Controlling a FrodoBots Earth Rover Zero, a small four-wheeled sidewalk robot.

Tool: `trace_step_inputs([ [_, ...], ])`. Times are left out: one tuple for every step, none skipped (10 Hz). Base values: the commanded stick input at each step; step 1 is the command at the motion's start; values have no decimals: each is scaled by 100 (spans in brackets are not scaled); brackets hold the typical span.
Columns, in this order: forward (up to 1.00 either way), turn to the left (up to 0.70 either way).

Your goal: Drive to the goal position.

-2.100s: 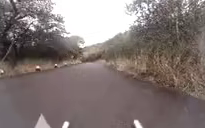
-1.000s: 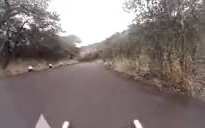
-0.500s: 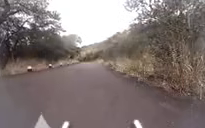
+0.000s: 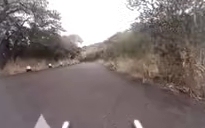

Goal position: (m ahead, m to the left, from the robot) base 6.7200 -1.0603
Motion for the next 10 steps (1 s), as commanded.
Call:
trace_step_inputs([
  [50,0],
  [50,0],
  [50,0],
  [50,0],
  [50,0],
  [50,0],
  [50,0],
  [50,0],
  [50,0],
  [50,0],
])
